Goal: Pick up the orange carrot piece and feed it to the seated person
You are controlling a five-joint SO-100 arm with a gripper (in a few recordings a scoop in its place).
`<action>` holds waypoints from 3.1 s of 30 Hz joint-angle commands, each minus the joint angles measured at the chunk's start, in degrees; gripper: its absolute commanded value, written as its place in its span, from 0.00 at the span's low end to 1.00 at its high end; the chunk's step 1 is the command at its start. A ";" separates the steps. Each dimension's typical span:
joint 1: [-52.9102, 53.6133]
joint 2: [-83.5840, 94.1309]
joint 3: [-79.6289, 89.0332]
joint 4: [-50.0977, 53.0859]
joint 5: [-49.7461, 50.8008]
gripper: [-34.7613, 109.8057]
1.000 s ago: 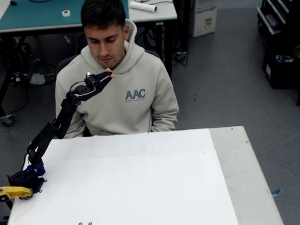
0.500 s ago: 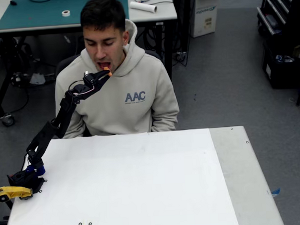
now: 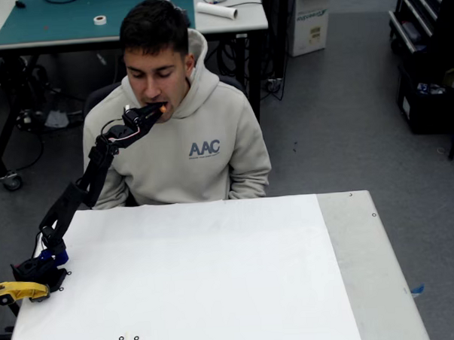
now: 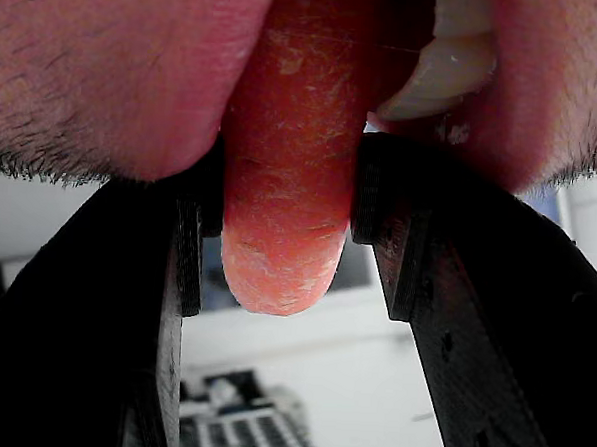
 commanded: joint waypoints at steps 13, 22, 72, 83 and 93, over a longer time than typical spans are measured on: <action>1.93 3.78 -5.27 -0.79 -1.14 0.23; 10.63 3.78 -5.10 -0.70 -0.44 0.36; 18.37 20.21 18.81 0.26 37.88 0.22; 17.58 41.84 52.47 0.09 57.66 0.22; 13.80 52.29 73.04 -0.53 68.82 0.22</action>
